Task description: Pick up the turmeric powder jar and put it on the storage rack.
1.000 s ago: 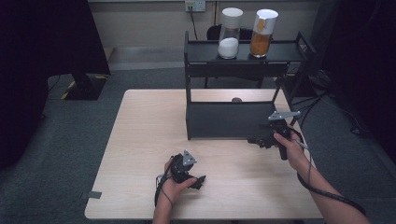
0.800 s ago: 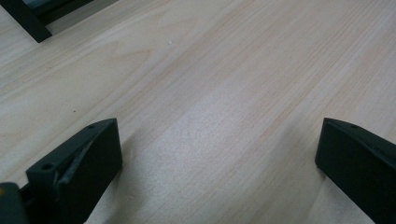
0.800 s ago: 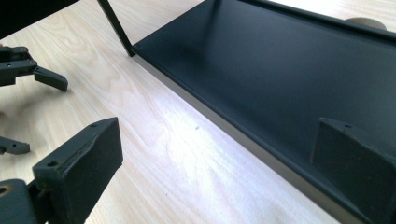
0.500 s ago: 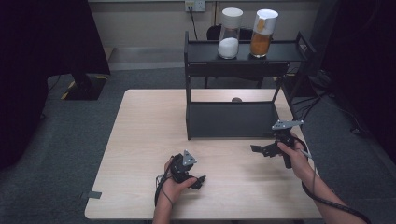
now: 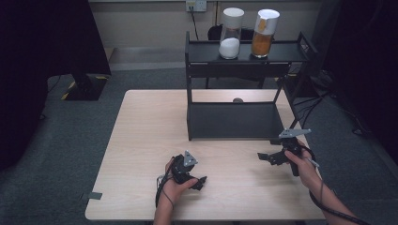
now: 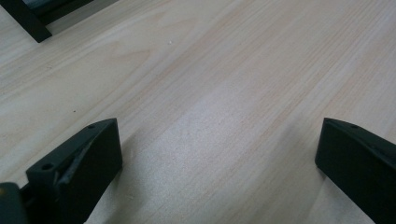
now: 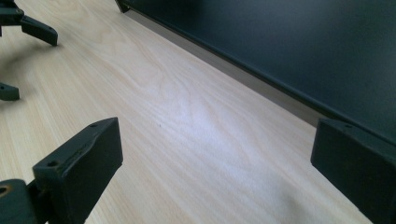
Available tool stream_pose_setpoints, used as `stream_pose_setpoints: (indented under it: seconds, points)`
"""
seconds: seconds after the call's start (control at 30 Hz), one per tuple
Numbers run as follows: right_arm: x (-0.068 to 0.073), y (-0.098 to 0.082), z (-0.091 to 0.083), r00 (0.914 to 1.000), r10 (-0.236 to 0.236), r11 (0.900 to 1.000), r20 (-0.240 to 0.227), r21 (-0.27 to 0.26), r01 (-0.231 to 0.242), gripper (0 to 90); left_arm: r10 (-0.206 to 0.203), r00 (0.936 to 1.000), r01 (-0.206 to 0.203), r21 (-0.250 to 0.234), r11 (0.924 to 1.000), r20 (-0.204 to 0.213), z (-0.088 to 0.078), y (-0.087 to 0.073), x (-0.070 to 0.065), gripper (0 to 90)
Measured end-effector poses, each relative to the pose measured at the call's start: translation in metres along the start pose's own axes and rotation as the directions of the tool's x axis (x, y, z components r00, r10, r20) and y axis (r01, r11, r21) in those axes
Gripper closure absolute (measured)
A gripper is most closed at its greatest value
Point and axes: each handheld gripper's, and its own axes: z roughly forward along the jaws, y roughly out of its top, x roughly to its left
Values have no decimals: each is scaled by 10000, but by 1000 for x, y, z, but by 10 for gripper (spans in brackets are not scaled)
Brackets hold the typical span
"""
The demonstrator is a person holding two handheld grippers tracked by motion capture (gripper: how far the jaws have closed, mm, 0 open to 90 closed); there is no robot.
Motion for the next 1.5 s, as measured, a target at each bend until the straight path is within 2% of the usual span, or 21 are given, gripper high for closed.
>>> stream_pose_setpoints:
  seconds: [0.4, 1.0, 1.5]
  points:
    - [4, -10, -10, 9994, -271, 9995, 211, 194, 267, 10, 1, 10000, -1, 1, 10000, 0, 0, 0, 0, 0]
    - [7, -32, -23, 9991, -107, 9995, 412, 313, 94, 10, 1, 10000, -1, 2, 10000, -2, 0, 0, 0, 0]
    - [15, -50, -38, 9960, -286, 9982, 842, 555, 240, 9, 2, 10000, -2, 4, 10000, 0, 0, 0, 0, 0]
